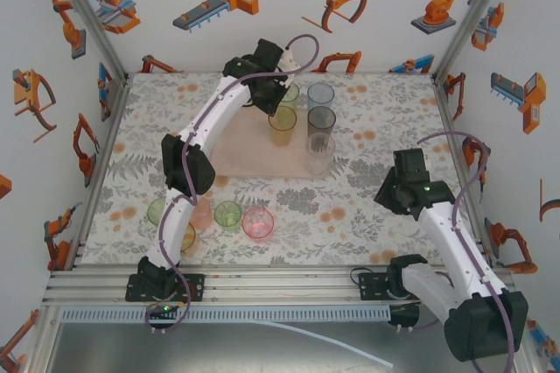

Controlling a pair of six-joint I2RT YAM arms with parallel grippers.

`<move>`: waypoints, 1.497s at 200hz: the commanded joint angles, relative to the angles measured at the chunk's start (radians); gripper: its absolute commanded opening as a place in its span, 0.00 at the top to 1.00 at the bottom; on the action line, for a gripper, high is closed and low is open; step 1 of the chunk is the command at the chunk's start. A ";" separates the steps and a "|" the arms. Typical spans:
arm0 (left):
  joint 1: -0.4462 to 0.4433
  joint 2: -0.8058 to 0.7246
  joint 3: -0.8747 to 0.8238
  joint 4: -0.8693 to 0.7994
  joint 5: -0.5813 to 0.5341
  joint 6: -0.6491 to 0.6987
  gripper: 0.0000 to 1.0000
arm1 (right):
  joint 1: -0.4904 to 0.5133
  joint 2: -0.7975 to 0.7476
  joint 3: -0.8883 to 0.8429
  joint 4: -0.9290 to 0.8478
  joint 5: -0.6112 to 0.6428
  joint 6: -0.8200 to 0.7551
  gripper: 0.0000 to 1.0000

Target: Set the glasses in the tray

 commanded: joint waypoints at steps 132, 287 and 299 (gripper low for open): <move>0.021 0.030 0.036 -0.029 0.064 -0.062 0.86 | -0.008 0.010 -0.005 0.017 0.002 -0.001 0.65; 0.020 0.042 0.051 -0.034 0.062 -0.062 0.75 | -0.008 0.012 -0.022 0.034 -0.009 0.001 0.65; 0.020 0.044 0.054 -0.033 0.061 -0.060 0.75 | -0.008 0.015 -0.023 0.034 -0.007 0.002 0.66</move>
